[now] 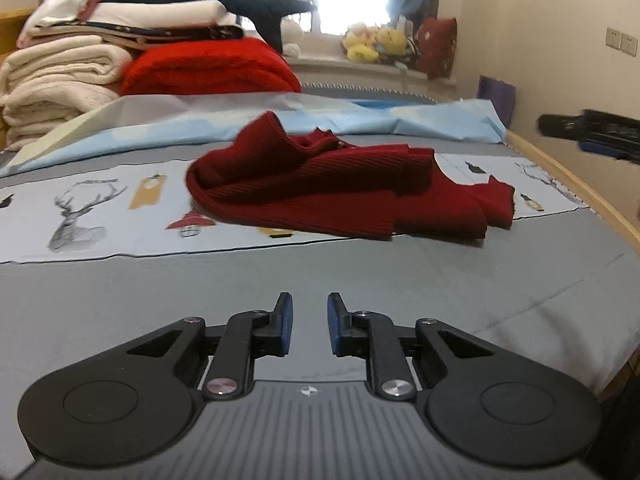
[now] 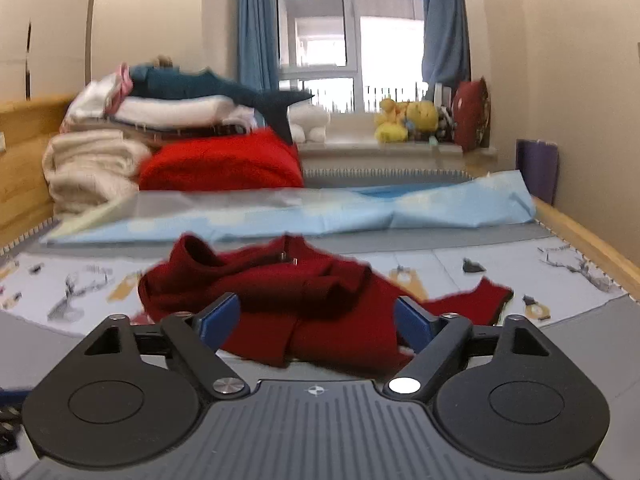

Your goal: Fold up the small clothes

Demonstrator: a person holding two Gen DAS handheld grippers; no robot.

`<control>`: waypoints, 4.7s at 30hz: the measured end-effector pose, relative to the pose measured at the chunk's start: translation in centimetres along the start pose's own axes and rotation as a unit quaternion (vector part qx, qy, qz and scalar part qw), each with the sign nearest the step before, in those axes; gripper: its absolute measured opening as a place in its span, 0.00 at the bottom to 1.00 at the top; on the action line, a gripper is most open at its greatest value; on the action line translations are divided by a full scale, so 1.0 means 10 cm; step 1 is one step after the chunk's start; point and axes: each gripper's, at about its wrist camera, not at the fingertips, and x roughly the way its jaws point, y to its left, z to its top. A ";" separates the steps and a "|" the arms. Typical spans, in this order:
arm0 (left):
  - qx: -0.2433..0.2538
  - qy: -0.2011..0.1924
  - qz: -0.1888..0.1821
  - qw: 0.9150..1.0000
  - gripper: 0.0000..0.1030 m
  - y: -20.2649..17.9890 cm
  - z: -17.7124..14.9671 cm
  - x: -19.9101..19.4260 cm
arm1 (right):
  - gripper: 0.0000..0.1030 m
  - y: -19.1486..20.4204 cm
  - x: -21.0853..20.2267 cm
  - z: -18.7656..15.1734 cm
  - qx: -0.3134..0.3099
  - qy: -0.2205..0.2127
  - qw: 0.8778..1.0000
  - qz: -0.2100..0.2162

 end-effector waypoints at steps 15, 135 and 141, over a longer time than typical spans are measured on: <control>-0.254 0.071 0.014 0.964 0.22 0.16 0.58 2.15 | 0.35 -0.48 -0.02 0.09 0.020 0.017 0.999 0.025; 0.077 0.136 -0.107 0.982 0.14 1.05 0.65 0.84 | 0.28 -0.37 0.44 -0.41 -0.031 0.271 0.961 0.046; 0.046 0.133 -0.130 0.981 0.56 0.59 0.98 1.26 | 0.28 -0.22 0.71 -0.29 -0.009 0.247 0.967 0.055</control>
